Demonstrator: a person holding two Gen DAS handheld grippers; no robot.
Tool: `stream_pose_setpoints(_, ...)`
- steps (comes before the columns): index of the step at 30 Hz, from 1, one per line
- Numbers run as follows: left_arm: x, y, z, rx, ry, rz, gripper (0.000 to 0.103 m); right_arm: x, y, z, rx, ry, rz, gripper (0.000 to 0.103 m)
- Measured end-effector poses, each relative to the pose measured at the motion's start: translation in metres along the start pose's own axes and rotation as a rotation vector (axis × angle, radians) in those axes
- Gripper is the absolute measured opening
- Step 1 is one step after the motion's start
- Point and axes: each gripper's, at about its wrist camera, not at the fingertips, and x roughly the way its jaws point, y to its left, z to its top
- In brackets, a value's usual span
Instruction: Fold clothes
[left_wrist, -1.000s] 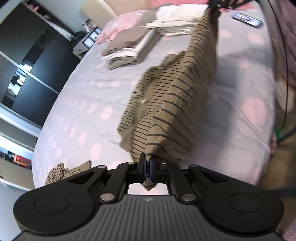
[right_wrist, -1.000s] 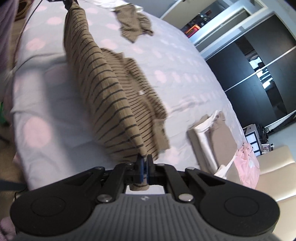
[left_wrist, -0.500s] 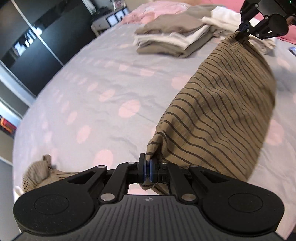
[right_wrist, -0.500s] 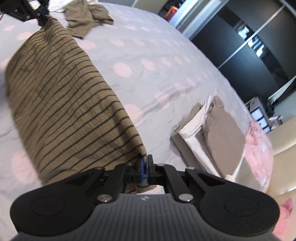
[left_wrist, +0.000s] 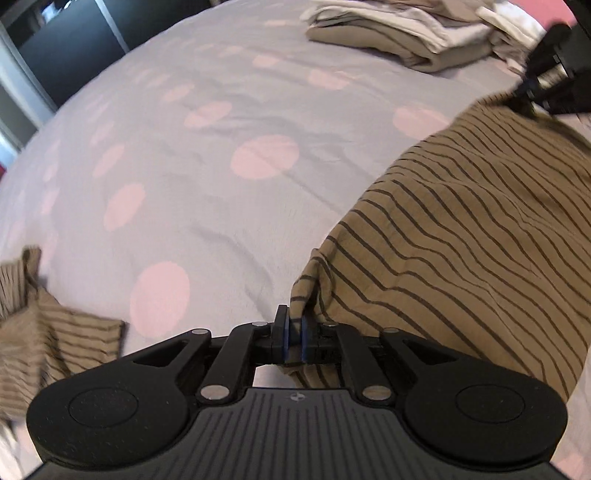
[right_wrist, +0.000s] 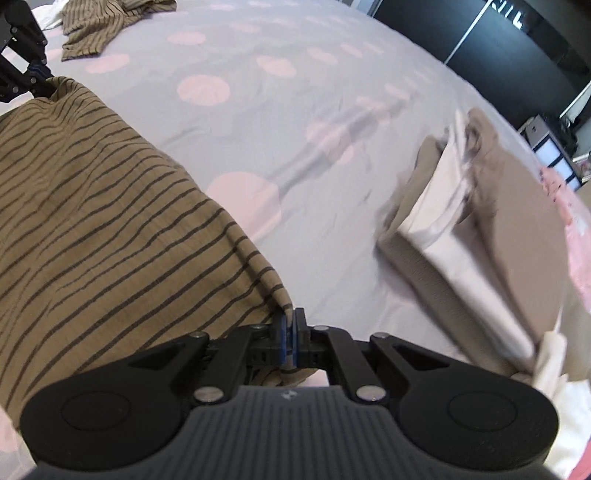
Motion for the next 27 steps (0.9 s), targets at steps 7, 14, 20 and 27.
stream_pose_setpoints(7, -0.003, 0.035, -0.011, -0.220, -0.011, 0.040, 0.014, 0.005, -0.025, -0.012, 0.188, 0.016, -0.044, 0.030)
stream_pose_setpoints(14, -0.027, 0.050, -0.024, -0.387, -0.081, 0.054, 0.027, -0.022, -0.054, -0.036, 0.414, -0.032, -0.025, 0.030)
stream_pose_setpoints(20, -0.027, 0.070, -0.037, -0.686, -0.148, -0.010, 0.039, -0.033, -0.075, -0.053, 0.750, -0.133, 0.065, 0.034)
stream_pose_setpoints(27, -0.002, 0.076, -0.029, -0.815, -0.150, -0.054, 0.042, -0.018, -0.077, -0.049, 0.954, -0.164, 0.135, 0.041)
